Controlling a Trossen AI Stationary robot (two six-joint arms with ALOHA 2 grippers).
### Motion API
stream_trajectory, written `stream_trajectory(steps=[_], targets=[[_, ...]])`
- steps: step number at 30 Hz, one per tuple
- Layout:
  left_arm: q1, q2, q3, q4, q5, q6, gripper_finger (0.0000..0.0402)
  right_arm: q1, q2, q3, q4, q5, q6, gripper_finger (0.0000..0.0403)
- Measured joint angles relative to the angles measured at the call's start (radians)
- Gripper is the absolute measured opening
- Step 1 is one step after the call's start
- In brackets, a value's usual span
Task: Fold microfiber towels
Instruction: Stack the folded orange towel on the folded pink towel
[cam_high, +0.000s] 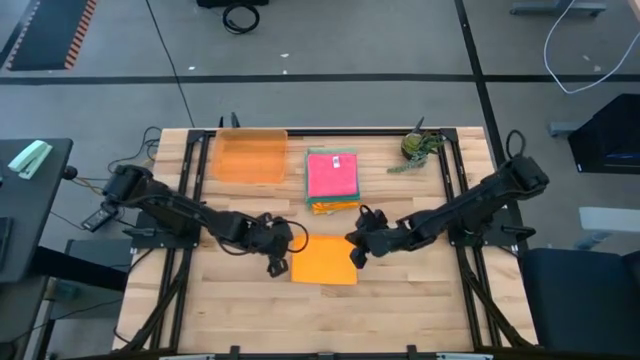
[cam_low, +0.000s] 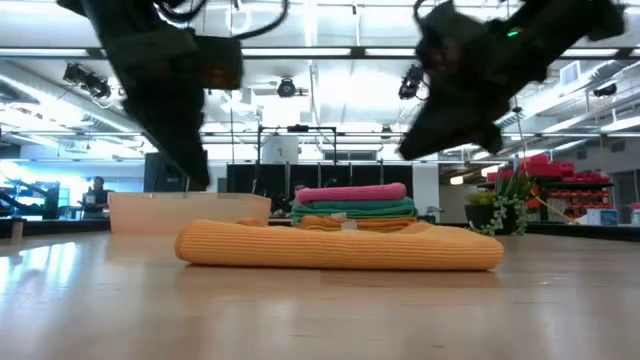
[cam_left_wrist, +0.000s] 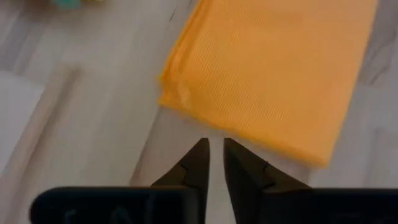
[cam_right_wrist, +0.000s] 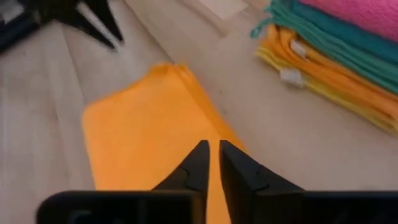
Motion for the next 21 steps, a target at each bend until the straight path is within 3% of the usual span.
stream_trajectory(steps=[3, 6, 10, 14, 21], targets=[[-0.022, -0.017, -0.001, -0.01, -0.01, -0.055, 0.008, 0.046, -0.029, 0.0, -0.074, 0.034, 0.039, 0.0067], [-0.057, -0.028, -0.004, -0.048, -0.082, -0.118, 0.0118, 0.092, -0.042, 0.0, -0.11, 0.073, 0.095, 0.0101], [-0.114, -0.045, -0.029, 0.01, -0.212, -0.192, 0.0179, 0.146, -0.04, 0.0, -0.141, 0.124, 0.158, 0.0147], [-0.134, -0.058, -0.111, 0.15, -0.246, -0.267, 0.0234, 0.169, -0.032, -0.007, -0.178, 0.144, 0.23, 0.0192], [-0.114, -0.056, -0.288, 0.388, -0.25, -0.469, 0.029, 0.162, -0.021, -0.152, 0.036, 0.161, 0.346, 0.024]])
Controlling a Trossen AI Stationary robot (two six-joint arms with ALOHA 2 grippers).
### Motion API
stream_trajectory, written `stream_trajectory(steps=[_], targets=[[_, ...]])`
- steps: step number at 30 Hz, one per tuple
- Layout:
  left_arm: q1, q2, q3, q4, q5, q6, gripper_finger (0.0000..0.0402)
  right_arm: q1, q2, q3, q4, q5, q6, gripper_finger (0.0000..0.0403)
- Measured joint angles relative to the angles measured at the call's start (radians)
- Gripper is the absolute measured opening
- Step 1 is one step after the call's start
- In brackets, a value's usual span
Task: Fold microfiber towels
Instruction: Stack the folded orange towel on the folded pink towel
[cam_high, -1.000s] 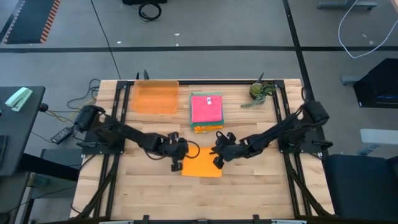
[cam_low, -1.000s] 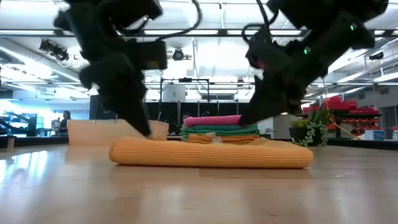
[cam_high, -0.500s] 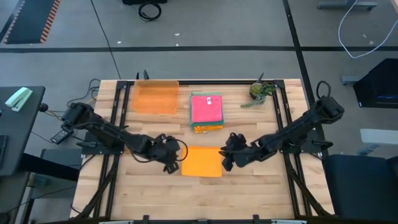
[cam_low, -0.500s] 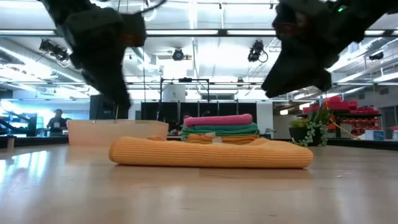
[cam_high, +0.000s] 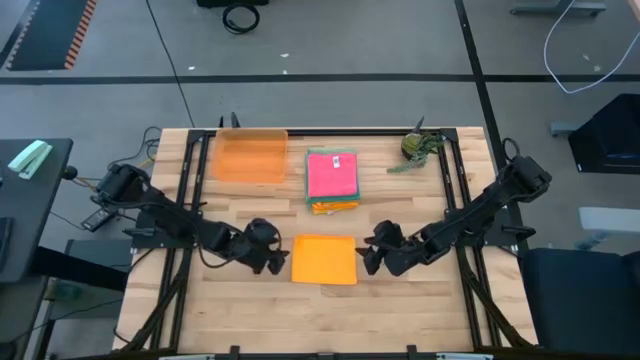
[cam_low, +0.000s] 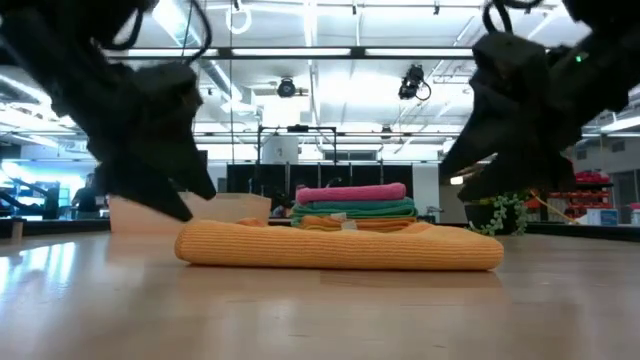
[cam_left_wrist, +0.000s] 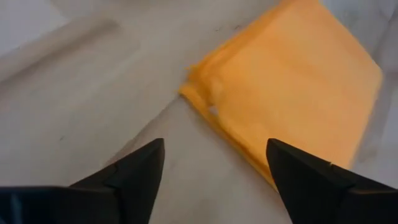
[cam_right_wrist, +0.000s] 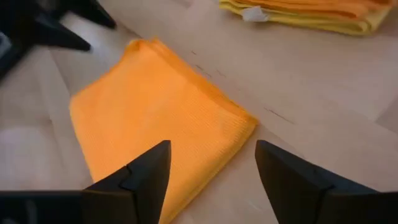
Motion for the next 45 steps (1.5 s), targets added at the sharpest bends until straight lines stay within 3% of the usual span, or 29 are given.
stream_trajectory(steps=[4, 10, 23, 39, 45], targets=[[0.036, 0.005, -0.097, 0.181, 0.005, -0.059, 0.0306, -0.006, 0.013, -0.087, 0.173, 0.014, 0.055, 0.0246], [0.072, 0.057, -0.135, 0.313, 0.028, -0.054, 0.031, -0.006, 0.046, -0.12, 0.191, 0.017, 0.138, 0.0246], [0.092, 0.169, -0.096, 0.398, 0.028, 0.019, 0.031, -0.055, 0.201, -0.106, 0.377, -0.04, 0.168, 0.0246], [0.091, 0.277, -0.082, 0.553, 0.041, 0.097, 0.0308, -0.101, 0.306, 0.009, 0.375, -0.059, 0.111, 0.0246], [0.075, 0.278, -0.078, 0.535, 0.07, 0.138, 0.0277, -0.101, 0.32, 0.011, 0.372, -0.06, 0.103, 0.0235]])
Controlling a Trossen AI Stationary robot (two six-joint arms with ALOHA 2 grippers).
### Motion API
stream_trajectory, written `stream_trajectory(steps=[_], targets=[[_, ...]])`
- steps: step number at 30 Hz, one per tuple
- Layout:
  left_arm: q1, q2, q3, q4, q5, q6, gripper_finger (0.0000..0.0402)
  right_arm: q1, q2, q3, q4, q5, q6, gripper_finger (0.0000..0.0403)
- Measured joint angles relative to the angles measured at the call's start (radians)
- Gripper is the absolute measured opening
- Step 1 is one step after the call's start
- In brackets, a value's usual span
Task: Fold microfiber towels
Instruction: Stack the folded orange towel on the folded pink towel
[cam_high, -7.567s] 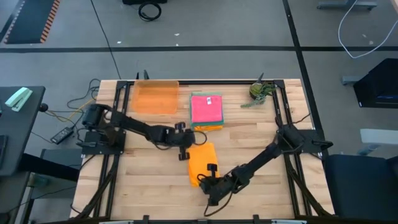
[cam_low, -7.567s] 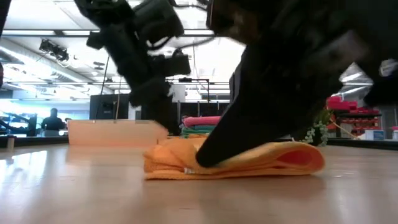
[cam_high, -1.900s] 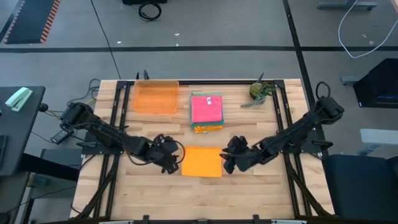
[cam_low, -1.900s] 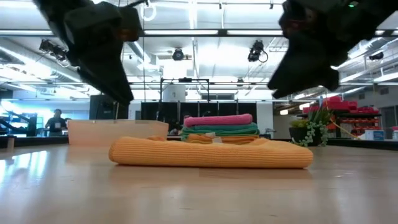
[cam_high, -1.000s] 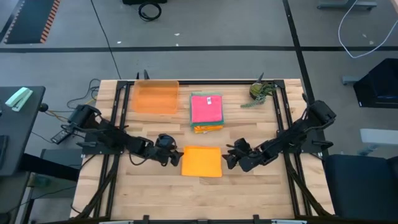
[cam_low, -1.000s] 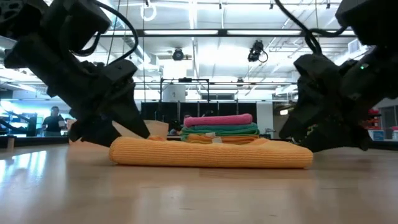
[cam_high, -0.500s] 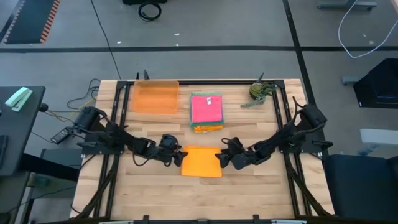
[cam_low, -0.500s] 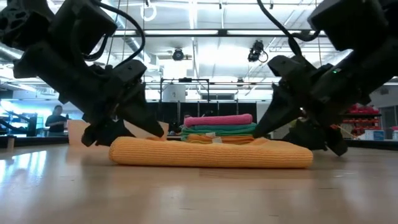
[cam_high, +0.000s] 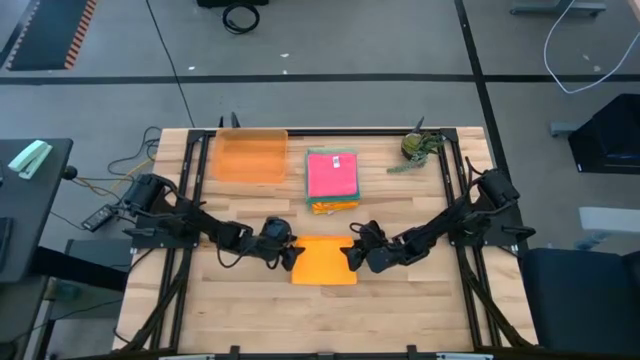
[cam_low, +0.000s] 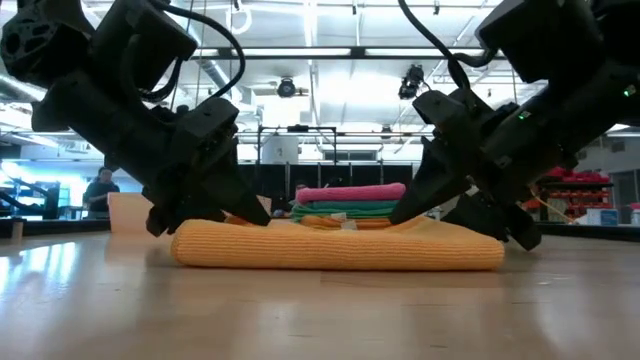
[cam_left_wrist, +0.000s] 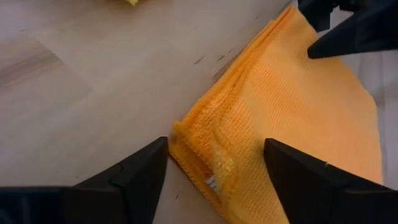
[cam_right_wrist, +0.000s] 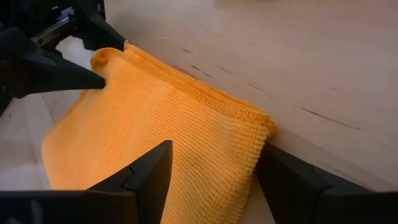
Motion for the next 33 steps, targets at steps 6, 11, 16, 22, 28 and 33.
stream_trajectory(steps=[6, 11, 16, 22, 28, 33], targets=[[-0.008, 0.0, 0.0, -0.028, 0.001, 0.033, 0.0196, 0.0, 0.001, -0.001, -0.005, -0.006, -0.025, 0.0195], [-0.008, 0.001, -0.002, -0.027, 0.003, 0.109, 0.0101, 0.002, 0.003, 0.007, -0.009, -0.012, -0.055, 0.0146], [-0.01, 0.003, -0.002, 0.013, 0.026, 0.149, 0.0015, 0.002, 0.009, 0.038, -0.019, -0.002, -0.122, 0.0094], [-0.011, 0.004, -0.003, 0.034, 0.027, 0.177, 0.0034, 0.003, 0.009, 0.063, -0.01, 0.013, -0.197, 0.0032], [-0.014, 0.004, -0.003, 0.053, 0.026, 0.188, 0.0014, 0.007, 0.007, 0.065, -0.008, 0.039, -0.21, 0.0007], [-0.015, -0.039, -0.003, 0.061, 0.017, 0.233, 0.0014, 0.03, -0.01, 0.065, -0.018, 0.083, -0.222, 0.0005]])
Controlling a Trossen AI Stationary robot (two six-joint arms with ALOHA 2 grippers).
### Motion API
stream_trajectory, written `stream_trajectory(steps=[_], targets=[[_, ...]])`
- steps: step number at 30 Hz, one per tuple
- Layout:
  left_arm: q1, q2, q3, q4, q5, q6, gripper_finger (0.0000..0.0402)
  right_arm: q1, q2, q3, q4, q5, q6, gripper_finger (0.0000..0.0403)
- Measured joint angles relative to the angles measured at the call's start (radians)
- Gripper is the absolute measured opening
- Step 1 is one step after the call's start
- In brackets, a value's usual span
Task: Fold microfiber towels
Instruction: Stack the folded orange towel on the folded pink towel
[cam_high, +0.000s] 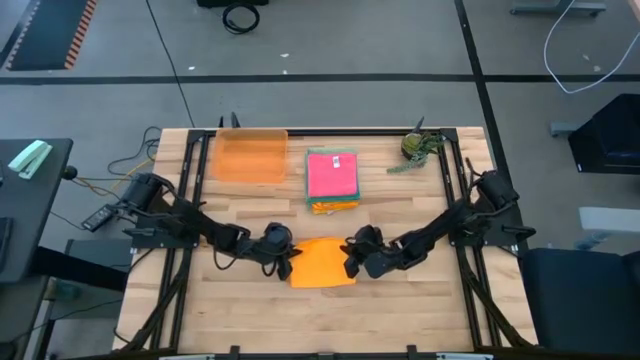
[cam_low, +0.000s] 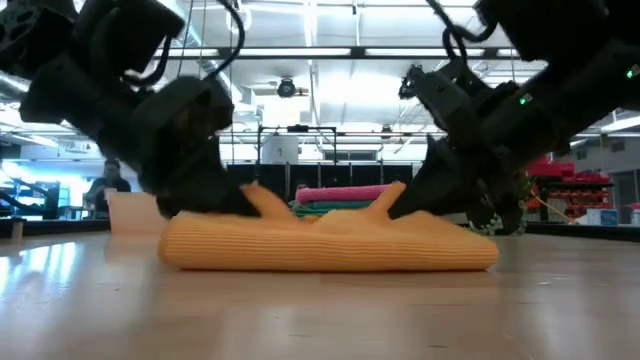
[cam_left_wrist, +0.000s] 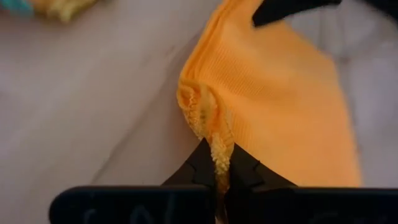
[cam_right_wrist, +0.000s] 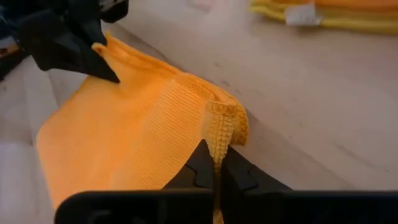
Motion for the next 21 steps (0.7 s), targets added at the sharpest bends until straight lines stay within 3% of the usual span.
stream_trajectory(steps=[7, 14, 18, 21], targets=[[0.009, -0.073, 0.001, 0.041, -0.036, 0.08, 0.0013, 0.025, -0.123, 0.001, -0.117, 0.098, -0.03, 0.0003], [0.063, -0.142, 0.014, 0.172, -0.047, 0.21, 0.0013, 0.023, -0.33, 0.001, -0.276, 0.187, -0.106, 0.0002], [0.124, -0.198, 0.072, 0.159, -0.049, 0.325, 0.0013, -0.006, -0.445, 0.001, -0.311, 0.221, -0.188, 0.0002], [0.19, -0.24, 0.142, 0.05, -0.048, 0.389, 0.0013, -0.065, -0.523, 0.001, -0.329, 0.229, -0.254, 0.0002]])
